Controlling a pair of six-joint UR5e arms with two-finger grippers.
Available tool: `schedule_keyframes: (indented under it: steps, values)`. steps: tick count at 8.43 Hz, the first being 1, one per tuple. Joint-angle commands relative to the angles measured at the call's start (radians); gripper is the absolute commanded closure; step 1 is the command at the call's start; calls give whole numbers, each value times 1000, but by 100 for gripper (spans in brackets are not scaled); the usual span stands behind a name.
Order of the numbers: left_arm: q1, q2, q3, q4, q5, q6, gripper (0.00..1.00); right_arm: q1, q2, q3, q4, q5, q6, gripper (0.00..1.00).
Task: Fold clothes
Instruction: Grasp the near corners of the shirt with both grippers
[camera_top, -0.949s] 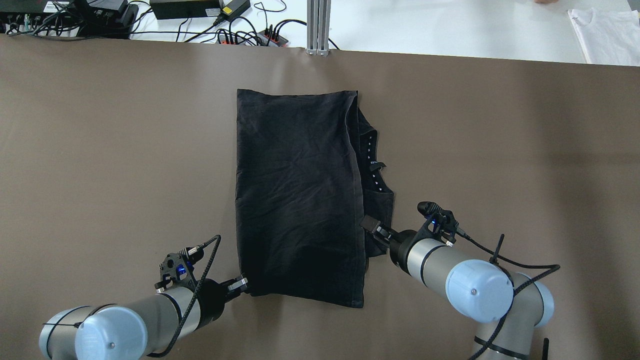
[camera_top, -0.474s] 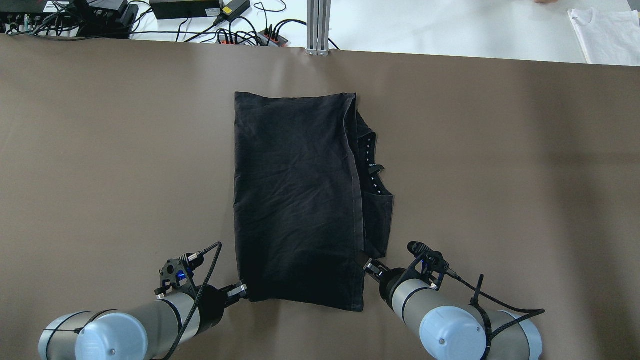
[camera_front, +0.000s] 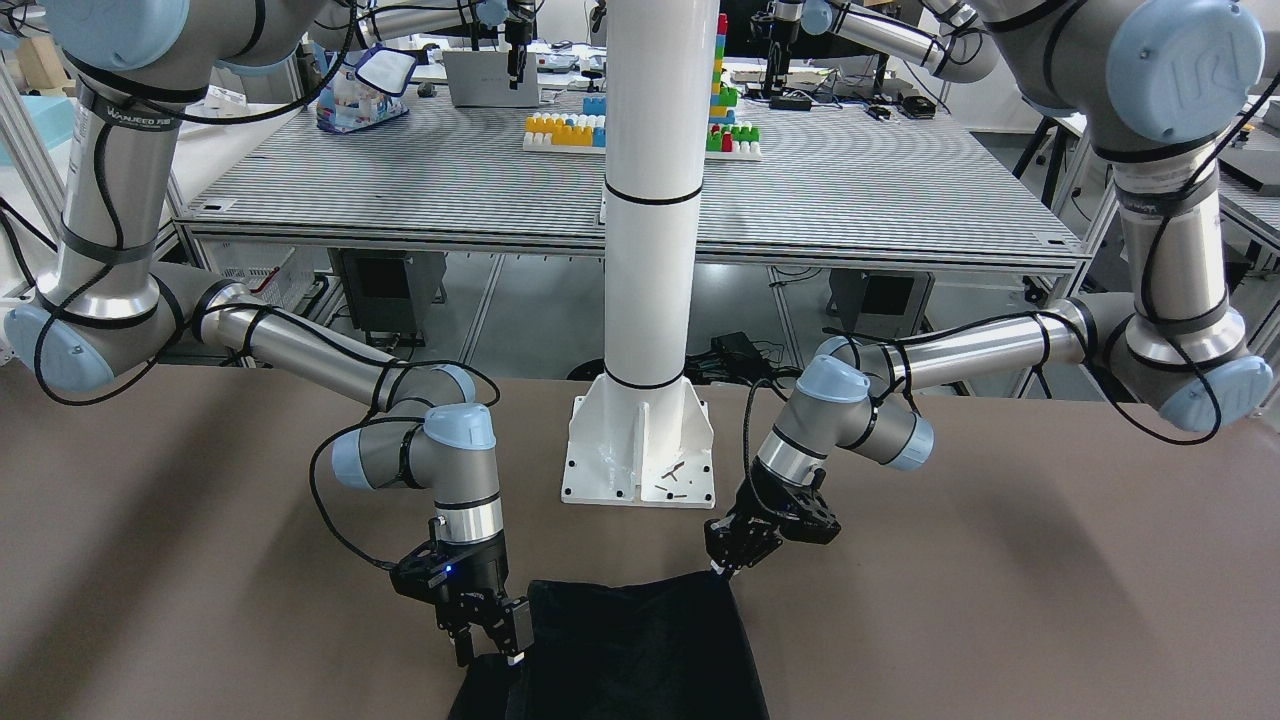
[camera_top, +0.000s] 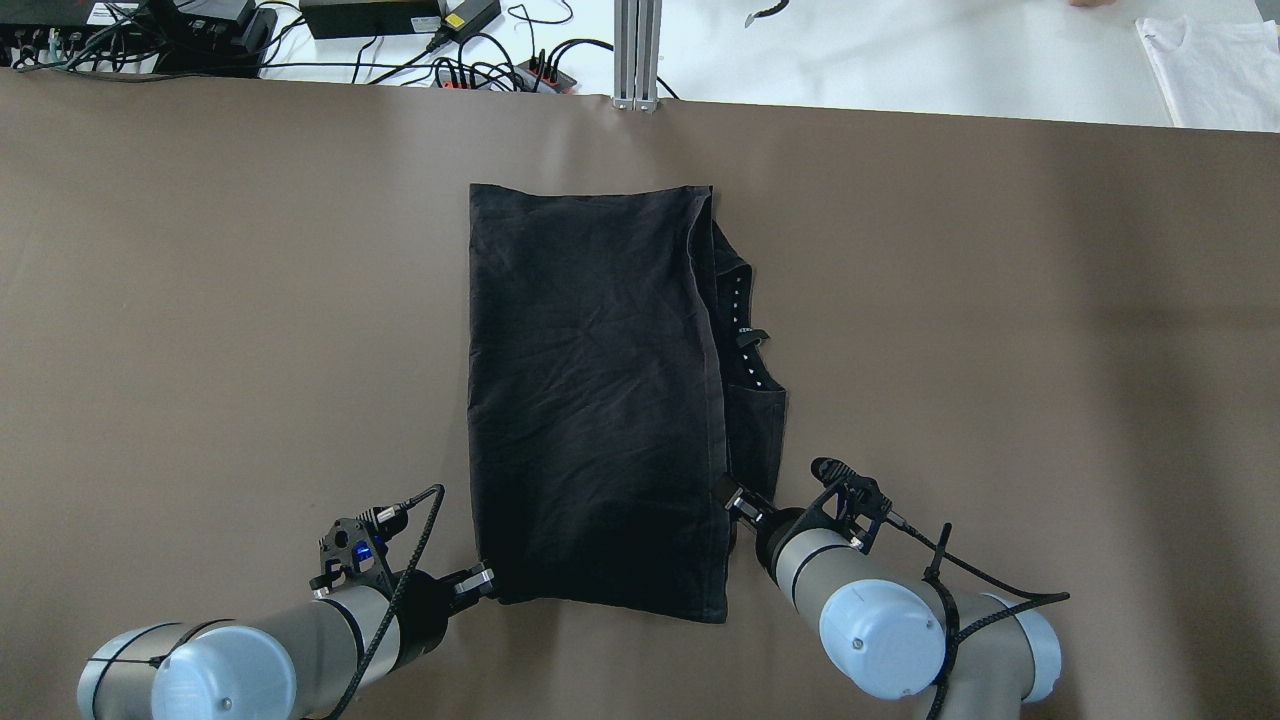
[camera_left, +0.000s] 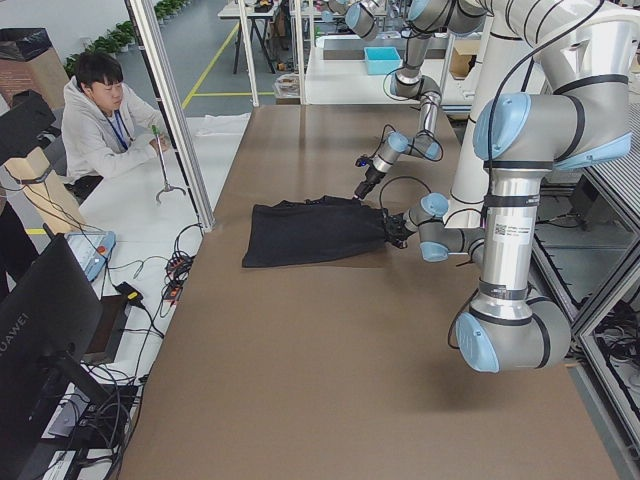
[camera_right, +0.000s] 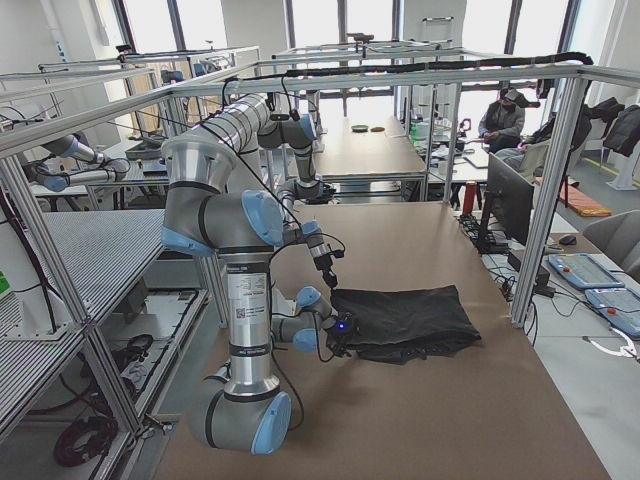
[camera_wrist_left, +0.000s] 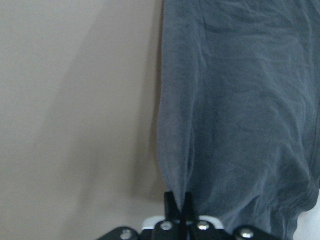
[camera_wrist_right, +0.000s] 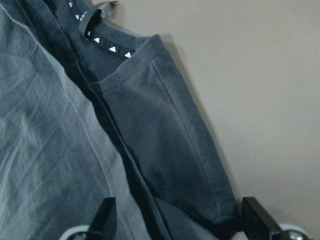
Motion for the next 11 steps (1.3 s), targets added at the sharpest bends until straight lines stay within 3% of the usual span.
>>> schedule_keyframes:
  steps: [1,6,10,11]
  values:
    - [1,0,2,0,0,0,100,12,40,-23,-2,0,14,19]
    - [1,-2,8,0,-2,0,100,-14,39,-33,-6,4,8,14]
    - [1,-3,10,0,-3,2,100,-28,49,-33,-6,1,48,54]
    - [1,-5,10,0,-3,2,100,-29,53,-31,-6,1,50,60]
